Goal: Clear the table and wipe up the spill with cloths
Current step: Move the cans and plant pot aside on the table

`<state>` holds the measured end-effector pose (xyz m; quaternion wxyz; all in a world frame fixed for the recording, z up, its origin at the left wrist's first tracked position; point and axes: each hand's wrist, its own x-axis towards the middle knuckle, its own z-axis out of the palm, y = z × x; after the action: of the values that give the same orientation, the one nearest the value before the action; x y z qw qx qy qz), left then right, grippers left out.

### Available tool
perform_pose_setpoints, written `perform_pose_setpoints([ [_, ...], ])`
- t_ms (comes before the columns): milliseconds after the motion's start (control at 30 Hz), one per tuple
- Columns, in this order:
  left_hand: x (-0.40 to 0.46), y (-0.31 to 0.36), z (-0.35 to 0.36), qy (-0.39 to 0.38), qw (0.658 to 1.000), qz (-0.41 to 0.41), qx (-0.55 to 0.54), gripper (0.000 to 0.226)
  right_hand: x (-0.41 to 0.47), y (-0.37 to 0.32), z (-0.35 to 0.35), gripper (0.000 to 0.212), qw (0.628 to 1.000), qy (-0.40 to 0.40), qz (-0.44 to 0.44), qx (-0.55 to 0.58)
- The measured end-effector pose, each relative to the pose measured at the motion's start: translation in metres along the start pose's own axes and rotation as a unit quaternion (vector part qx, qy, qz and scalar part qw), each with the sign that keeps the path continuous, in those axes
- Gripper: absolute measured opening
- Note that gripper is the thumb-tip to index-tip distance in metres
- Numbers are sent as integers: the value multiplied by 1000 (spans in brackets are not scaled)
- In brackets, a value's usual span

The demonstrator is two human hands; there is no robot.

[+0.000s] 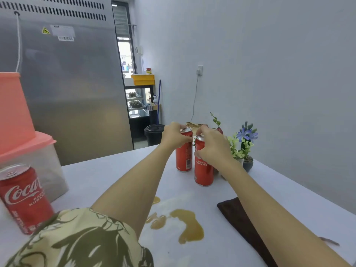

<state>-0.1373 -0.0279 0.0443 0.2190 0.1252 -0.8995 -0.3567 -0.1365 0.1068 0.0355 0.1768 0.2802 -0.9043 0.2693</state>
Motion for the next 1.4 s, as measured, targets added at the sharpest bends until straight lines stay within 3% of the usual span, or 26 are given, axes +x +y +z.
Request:
perform_pose_setpoints([
  [400,9,3,10,-17,999,-25,-34,61,2,19,11,50,998,21,-26,59],
  [567,9,4,5,-43,998,-11,-38,60,4,16,3,63,1000,-17,-6,20],
  [633,6,6,-7,-19,999,15,-40,61,9,9,-5,68,999,7,-10,37],
  [767,-4,1,-58,72,995,52,35,55,18,-20,-23,57,990,77,-33,112],
  [967,-45,-34,-148,191,973,-15,128,45,17,-90,-2,54,974,7,-86,208],
  [1233,-135,-80,-253,351,902,-113,226,34,-24,-220,48,65,926,-173,-148,300],
  [1400,-185,-117,-287,332,880,-212,265,30,-47,-280,80,65,911,-237,-186,282],
])
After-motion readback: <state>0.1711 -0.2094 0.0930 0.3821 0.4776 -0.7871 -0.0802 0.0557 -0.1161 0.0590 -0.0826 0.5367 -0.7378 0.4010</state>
